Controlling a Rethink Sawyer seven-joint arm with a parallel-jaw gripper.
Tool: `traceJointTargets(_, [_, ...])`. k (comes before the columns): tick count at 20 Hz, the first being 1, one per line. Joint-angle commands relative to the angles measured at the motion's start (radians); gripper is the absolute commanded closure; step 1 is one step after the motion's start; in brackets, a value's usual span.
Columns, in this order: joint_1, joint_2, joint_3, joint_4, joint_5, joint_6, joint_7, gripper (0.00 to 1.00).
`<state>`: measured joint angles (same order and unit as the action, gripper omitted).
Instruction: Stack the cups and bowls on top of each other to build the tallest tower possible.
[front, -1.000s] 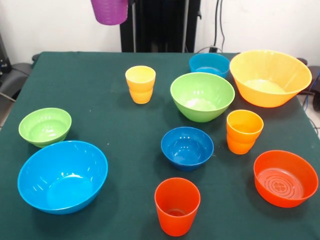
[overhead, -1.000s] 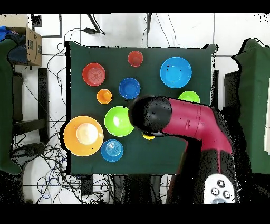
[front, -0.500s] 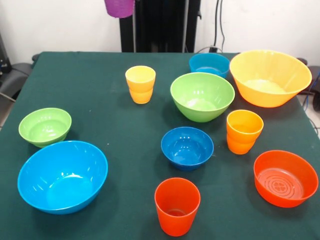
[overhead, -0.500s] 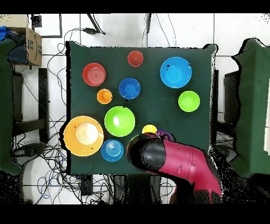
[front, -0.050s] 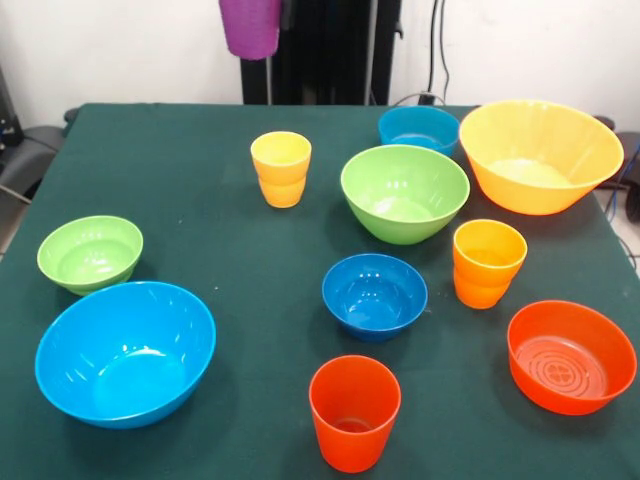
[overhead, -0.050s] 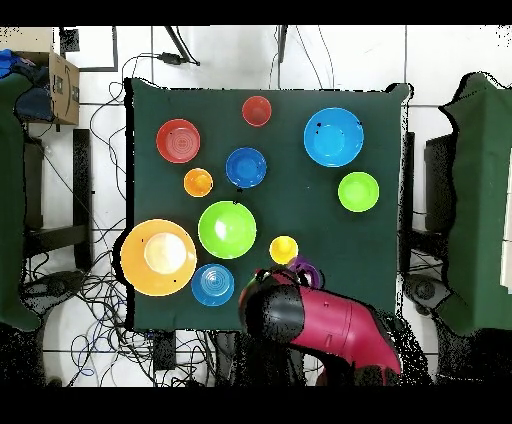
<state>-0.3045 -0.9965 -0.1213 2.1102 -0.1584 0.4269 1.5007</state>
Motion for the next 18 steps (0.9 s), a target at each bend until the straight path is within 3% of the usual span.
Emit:
traceJointTargets(1, [0.014, 0.142, 0.032, 0.064, -0.001, -0.156, 0.215, 1.00])
traceJointTargets(4, [0.025, 0.189, 0.024, 0.053, -0.010, -0.209, 0.241, 1.00])
traceJointTargets(18, [0.018, 0.277, 0.029, 0.043, -0.035, -0.321, 0.289, 1.00])
